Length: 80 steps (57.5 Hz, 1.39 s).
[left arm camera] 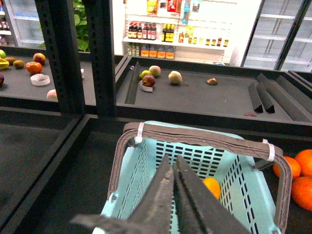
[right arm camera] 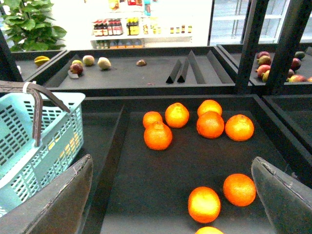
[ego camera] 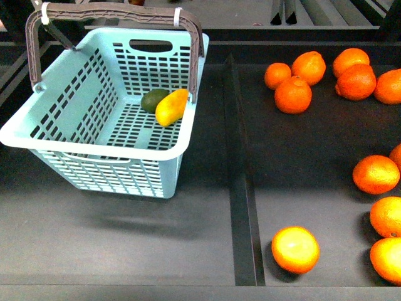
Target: Pick mango and avocado into basket
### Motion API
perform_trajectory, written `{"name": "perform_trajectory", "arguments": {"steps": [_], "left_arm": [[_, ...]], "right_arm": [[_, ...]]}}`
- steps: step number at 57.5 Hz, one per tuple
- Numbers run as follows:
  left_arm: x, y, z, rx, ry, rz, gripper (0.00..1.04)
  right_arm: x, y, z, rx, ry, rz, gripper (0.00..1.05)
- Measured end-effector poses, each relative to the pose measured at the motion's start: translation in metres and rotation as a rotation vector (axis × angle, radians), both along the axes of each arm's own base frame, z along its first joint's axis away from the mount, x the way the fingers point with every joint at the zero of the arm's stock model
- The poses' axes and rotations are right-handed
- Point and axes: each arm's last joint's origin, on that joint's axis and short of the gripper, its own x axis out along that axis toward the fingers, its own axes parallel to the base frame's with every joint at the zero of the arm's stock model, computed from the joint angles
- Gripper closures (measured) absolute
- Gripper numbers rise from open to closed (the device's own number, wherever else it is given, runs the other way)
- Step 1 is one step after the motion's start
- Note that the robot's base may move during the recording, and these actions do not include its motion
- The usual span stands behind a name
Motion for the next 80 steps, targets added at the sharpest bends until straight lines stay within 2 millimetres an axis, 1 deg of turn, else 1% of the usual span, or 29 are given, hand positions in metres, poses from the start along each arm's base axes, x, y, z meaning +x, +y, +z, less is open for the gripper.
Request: {"name": "perform_trajectory", "arguments": {"steps": [6, 12, 25, 29, 33, 37, 48, 80], "left_arm": [[-0.026, 0.013, -0.007, 0.016, -0.008, 0.0, 1.03], [-0.043, 0.021, -0.012, 0.017, -0.008, 0.007, 1.03], [-0.07, 0.029, -0.019, 0.021, -0.005, 0.001, 1.03], [-0.078, 0.038, -0.021, 0.022, -0.003, -0.006, 1.03], [-0.087, 0.041, -0.028, 0.022, -0.014, 0.007, 1.03], [-0.092, 0.041, -0.032, 0.023, 0.004, 0.002, 1.03], [-0.106, 0.041, -0.03, 0.023, -0.005, 0.004, 1.03], [-0.129, 0.041, -0.023, 0.023, -0.028, 0.004, 1.03]], "right_arm": [[0.0, 0.0, 0.0, 0.0, 0.0, 0.0, 0.09], [0.0, 0.0, 0.0, 0.0, 0.0, 0.001, 0.09], [0.0, 0.0, 0.0, 0.0, 0.0, 0.001, 0.09], [0.0, 0.0, 0.0, 0.0, 0.0, 0.001, 0.09], [0.0, 0.0, 0.0, 0.0, 0.0, 0.001, 0.09], [0.0, 0.0, 0.0, 0.0, 0.0, 0.001, 0.09], [0.0, 0.0, 0.0, 0.0, 0.0, 0.0, 0.09], [0.0, 0.0, 0.0, 0.0, 0.0, 0.0, 0.09]]}}
